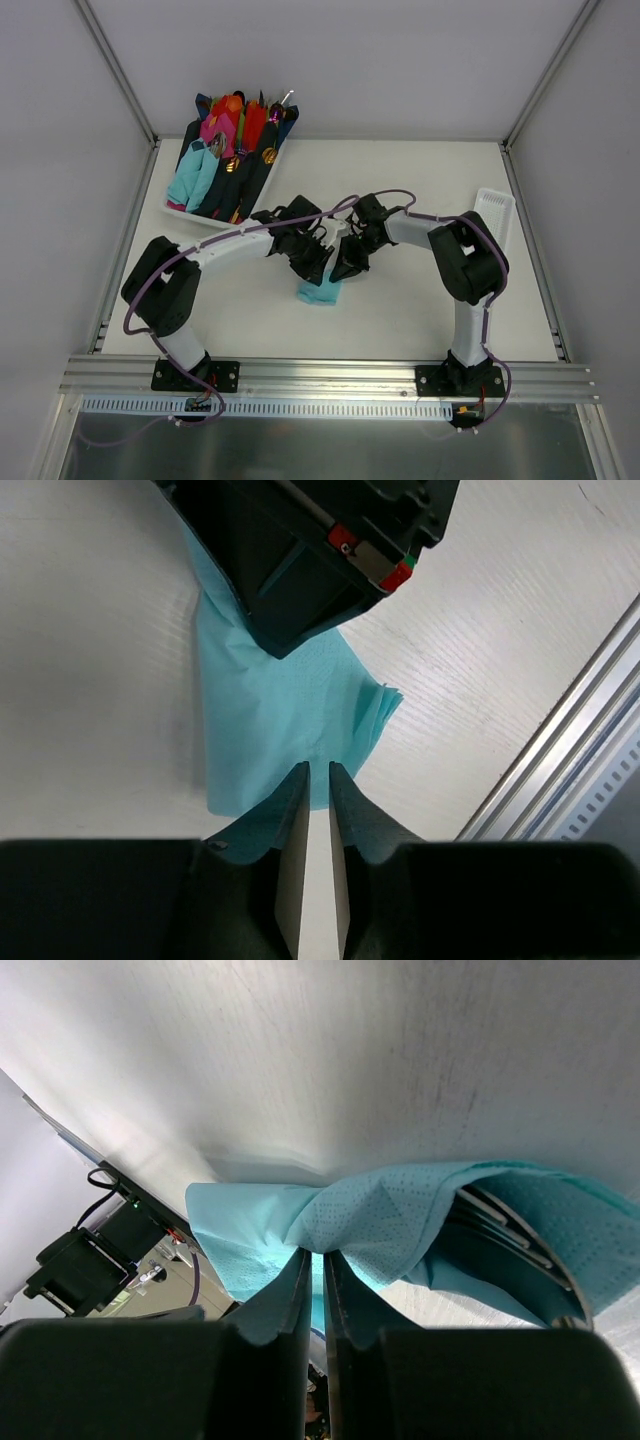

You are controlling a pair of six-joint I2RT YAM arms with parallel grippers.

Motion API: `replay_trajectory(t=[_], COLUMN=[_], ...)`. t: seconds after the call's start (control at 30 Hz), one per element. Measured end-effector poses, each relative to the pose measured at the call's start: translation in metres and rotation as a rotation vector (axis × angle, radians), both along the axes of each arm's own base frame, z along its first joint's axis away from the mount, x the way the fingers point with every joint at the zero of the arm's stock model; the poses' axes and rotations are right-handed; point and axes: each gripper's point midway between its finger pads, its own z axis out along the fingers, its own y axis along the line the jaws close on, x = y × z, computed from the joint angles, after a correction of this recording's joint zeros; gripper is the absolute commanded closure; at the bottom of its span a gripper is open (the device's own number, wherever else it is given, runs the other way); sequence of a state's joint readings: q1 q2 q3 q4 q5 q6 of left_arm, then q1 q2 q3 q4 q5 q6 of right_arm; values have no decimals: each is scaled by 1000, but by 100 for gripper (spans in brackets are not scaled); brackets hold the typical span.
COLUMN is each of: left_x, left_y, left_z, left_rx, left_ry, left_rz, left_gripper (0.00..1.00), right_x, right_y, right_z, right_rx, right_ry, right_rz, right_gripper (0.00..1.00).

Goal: Place the utensils on the paper napkin and roll it up

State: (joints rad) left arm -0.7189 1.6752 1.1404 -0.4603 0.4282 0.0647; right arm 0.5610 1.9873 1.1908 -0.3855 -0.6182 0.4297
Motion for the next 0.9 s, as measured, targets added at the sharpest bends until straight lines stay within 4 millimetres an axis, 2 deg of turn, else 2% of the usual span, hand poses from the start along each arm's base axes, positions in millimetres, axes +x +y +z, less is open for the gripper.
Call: replay_trajectory(t=[0.27,0.4,0.63,0.77,0.9], left_x=[-23,-27,-26,-25,-25], left_y=[13,16,10,7,6], left_z=[-37,-58,-62,-62,-63], left_rx=[63,104,120,100,74], left_ry=[115,174,255,334,408], left_rz=[-15,-5,36,83,117], left_gripper=[92,93,97,97,98], right_x=[0,-1,-2,0,1], right_y=[0,0,-5,-6,-4], right_z=[0,0,0,3,16], right_rx=[0,1,-18,-29,-25], right_ry=[1,9,31,11,-31], right_rz=[-1,0,-10,-12,-9], right_gripper=[90,90,83,82,82])
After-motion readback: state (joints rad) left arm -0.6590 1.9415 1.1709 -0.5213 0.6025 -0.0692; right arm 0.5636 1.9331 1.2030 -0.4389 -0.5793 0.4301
